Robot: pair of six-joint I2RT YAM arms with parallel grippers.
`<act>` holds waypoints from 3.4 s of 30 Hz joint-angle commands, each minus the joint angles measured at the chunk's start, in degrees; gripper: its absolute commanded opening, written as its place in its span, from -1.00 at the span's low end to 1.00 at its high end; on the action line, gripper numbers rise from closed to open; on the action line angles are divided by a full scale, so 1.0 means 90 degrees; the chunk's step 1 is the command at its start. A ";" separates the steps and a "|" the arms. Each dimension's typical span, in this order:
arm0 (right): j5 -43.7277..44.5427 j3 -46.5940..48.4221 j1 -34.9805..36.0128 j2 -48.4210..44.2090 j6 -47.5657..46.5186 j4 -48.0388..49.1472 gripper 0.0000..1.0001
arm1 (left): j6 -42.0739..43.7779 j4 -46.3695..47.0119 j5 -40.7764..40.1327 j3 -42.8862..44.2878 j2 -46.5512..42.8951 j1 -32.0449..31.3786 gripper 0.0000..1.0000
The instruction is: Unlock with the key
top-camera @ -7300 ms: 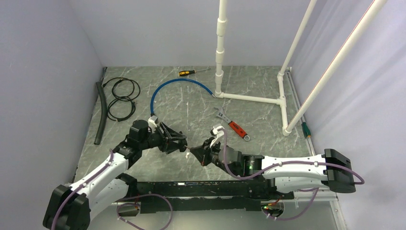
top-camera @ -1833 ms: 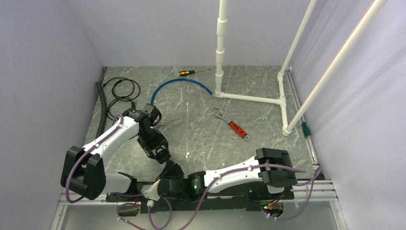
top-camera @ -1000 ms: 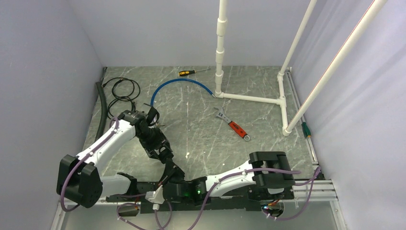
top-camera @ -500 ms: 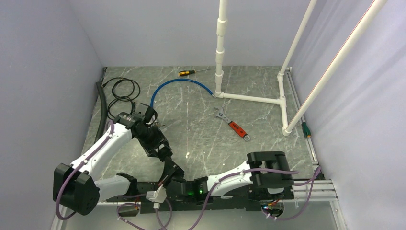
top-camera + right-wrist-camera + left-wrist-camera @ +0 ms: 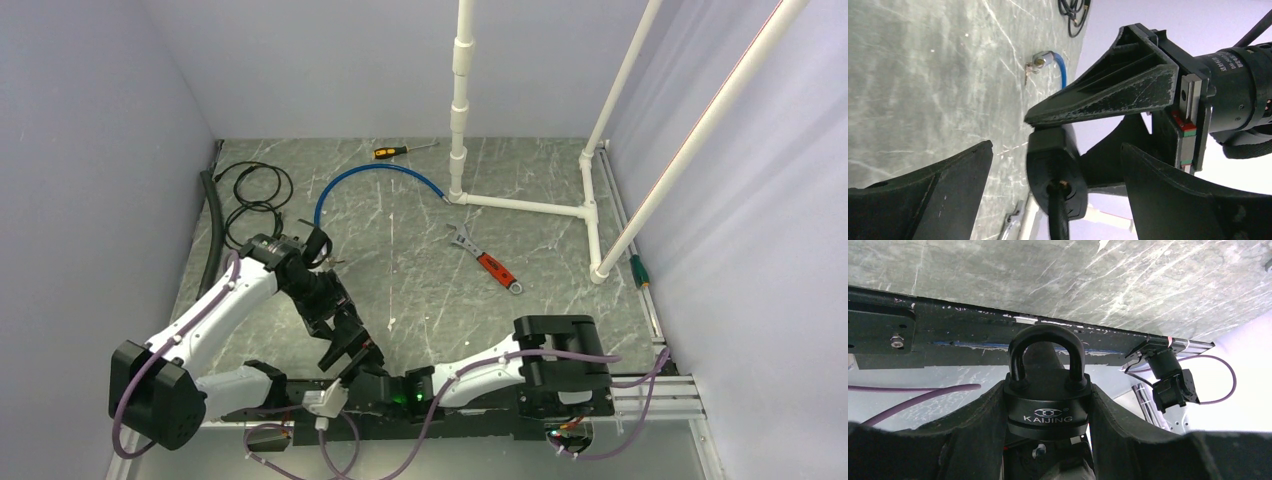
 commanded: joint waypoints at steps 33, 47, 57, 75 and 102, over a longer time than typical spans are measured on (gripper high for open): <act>-0.2574 -0.0865 -0.1874 -0.5348 1.2610 -0.3091 0.80 | 0.0273 0.0997 -0.0417 0.0213 -0.0541 0.0001 -1.00; -0.4349 -0.0756 -0.2700 -0.4225 1.4219 -0.2753 0.53 | 0.0244 0.1488 -0.0363 -0.0015 -0.1002 0.0001 -1.00; -0.4805 -0.0484 -0.2888 -0.3343 1.4580 -0.2066 0.33 | 0.0159 0.1734 -0.0197 -0.0182 -0.1337 0.0001 -1.00; -0.4942 -0.0306 -0.2987 -0.2439 1.4870 -0.1540 -0.01 | 0.0088 0.2091 0.0110 -0.0394 -0.1758 0.0001 -1.00; -0.4807 -0.0562 -0.3030 -0.2496 1.4852 -0.1287 -1.00 | 0.0237 0.3157 0.0408 -0.0895 -0.3055 0.0001 0.88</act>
